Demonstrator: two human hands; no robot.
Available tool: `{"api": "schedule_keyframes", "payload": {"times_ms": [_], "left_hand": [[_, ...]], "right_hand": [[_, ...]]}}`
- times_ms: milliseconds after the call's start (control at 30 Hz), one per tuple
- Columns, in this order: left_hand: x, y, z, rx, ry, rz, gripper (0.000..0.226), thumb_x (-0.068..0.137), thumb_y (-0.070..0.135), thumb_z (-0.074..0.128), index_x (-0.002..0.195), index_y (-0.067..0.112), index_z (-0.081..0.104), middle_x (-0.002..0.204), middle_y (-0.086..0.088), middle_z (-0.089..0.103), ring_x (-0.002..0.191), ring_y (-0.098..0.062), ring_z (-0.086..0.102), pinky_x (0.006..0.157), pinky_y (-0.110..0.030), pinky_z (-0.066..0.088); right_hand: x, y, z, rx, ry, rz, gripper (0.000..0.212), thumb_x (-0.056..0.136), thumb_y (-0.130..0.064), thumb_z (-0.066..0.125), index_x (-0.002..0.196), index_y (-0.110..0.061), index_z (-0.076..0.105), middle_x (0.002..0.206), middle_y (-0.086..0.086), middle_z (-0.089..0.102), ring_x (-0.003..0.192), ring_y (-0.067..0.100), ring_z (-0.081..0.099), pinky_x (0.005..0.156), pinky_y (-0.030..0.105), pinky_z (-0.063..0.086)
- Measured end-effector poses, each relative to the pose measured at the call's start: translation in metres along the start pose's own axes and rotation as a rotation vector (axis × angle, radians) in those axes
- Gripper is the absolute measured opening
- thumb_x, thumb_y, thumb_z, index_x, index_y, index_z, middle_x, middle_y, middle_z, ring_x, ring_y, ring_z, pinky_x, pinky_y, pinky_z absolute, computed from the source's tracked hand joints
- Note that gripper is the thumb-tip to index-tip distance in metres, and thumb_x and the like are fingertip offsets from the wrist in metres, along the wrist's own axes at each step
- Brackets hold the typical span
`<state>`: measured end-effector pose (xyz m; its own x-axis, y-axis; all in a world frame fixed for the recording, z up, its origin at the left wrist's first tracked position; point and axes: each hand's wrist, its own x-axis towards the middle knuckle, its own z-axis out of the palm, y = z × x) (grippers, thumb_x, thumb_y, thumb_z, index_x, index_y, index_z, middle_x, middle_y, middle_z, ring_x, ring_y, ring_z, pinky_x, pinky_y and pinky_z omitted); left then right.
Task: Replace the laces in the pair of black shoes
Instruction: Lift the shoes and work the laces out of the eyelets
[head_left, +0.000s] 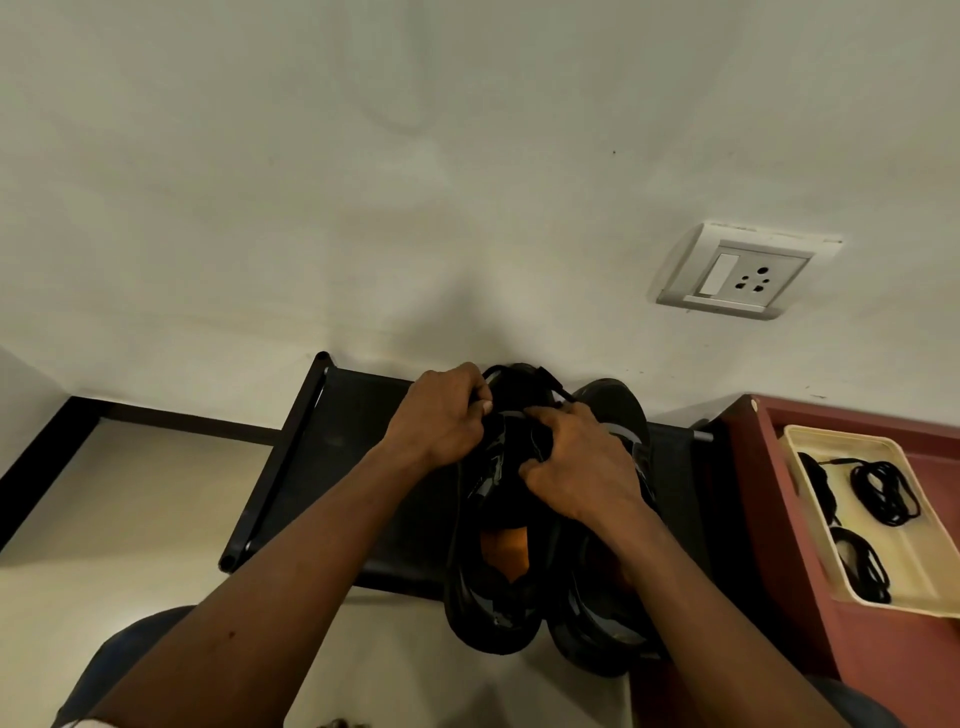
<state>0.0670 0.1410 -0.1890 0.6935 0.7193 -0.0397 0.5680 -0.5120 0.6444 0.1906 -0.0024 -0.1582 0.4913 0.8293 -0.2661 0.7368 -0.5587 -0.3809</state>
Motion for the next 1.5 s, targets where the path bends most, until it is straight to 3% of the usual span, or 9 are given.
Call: {"api": "schedule_keyframes", "payload": {"times_ms": [200,433,533,600,767,833,900,1300,1500], "left_hand": [[0.001,-0.006,-0.002,-0.322,0.080,-0.191,0.015,0.102,0.012,0.056,0.095,0.024,0.051,0.087,-0.004,0.072,0.058,-0.014,0.074,0.051,-0.026,0.058],[0.012,-0.016,-0.030,-0.791,0.382,-0.483,0.013,0.105,0.003,0.047,0.099,0.008,0.057,0.099,-0.015,0.071,0.072,-0.023,0.078,0.056,-0.027,0.060],[0.011,-0.007,-0.036,-1.044,0.302,-0.505,0.013,0.105,0.002,0.047,0.107,0.006,0.059,0.096,-0.012,0.078,0.083,-0.023,0.078,0.052,-0.024,0.055],[0.009,-0.002,-0.038,-1.119,0.152,-0.484,0.014,0.106,0.006,0.046,0.111,0.010,0.058,0.084,-0.006,0.078,0.073,-0.020,0.076,0.045,-0.022,0.046],[0.001,0.002,-0.025,-0.541,-0.171,-0.183,0.020,0.100,0.039,0.065,0.101,0.020,0.070,0.082,0.009,0.068,0.073,-0.003,0.065,0.057,-0.019,0.048],[0.000,0.000,-0.018,-0.284,-0.222,-0.077,0.020,0.091,0.042,0.076,0.102,0.026,0.070,0.097,0.008,0.070,0.087,-0.006,0.067,0.075,-0.025,0.055],[-0.001,-0.001,-0.015,-0.140,-0.245,-0.036,0.021,0.087,0.039,0.080,0.102,0.030,0.068,0.099,0.008,0.069,0.089,-0.009,0.067,0.079,-0.027,0.054],[-0.003,0.007,-0.014,0.195,-0.053,0.104,0.007,0.097,0.027,0.065,0.097,0.033,0.068,0.097,0.012,0.066,0.094,-0.013,0.061,0.080,-0.033,0.048],[0.001,-0.001,-0.019,0.205,0.136,0.022,0.008,0.100,0.027,0.059,0.099,0.027,0.066,0.100,0.007,0.058,0.092,-0.017,0.057,0.077,-0.034,0.042]], "right_hand": [[0.000,-0.002,0.003,-0.004,0.018,0.027,0.075,0.086,-0.033,0.070,0.155,-0.037,0.040,0.156,0.003,0.036,0.126,0.033,0.058,0.100,0.042,0.054],[-0.001,0.000,0.005,0.040,0.020,0.052,0.075,0.087,-0.031,0.071,0.154,-0.037,0.039,0.154,0.003,0.034,0.120,0.030,0.060,0.096,0.041,0.057],[-0.001,0.000,0.005,0.046,0.023,0.042,0.074,0.087,-0.033,0.070,0.154,-0.036,0.039,0.152,0.003,0.038,0.118,0.028,0.061,0.095,0.040,0.057],[-0.001,0.000,0.003,0.048,0.018,0.033,0.072,0.088,-0.034,0.069,0.154,-0.035,0.040,0.151,0.004,0.041,0.117,0.028,0.061,0.095,0.041,0.057],[-0.001,-0.002,0.001,0.034,0.018,0.030,0.069,0.090,-0.038,0.066,0.154,-0.035,0.041,0.147,0.004,0.045,0.117,0.030,0.062,0.095,0.045,0.057],[-0.001,-0.003,0.000,0.019,0.012,0.030,0.069,0.089,-0.041,0.066,0.154,-0.035,0.041,0.146,0.004,0.046,0.118,0.030,0.062,0.095,0.046,0.057],[0.000,-0.002,-0.001,0.012,0.009,0.031,0.071,0.089,-0.045,0.067,0.154,-0.035,0.042,0.147,0.004,0.046,0.119,0.029,0.062,0.095,0.045,0.057],[0.002,-0.005,0.001,-0.071,0.073,0.051,0.062,0.088,-0.040,0.066,0.148,-0.037,0.049,0.139,0.002,0.053,0.118,0.026,0.062,0.091,0.040,0.053],[0.003,-0.003,0.006,-0.086,0.087,0.057,0.063,0.087,-0.044,0.067,0.146,-0.036,0.046,0.141,0.001,0.052,0.116,0.025,0.062,0.089,0.039,0.052]]}}
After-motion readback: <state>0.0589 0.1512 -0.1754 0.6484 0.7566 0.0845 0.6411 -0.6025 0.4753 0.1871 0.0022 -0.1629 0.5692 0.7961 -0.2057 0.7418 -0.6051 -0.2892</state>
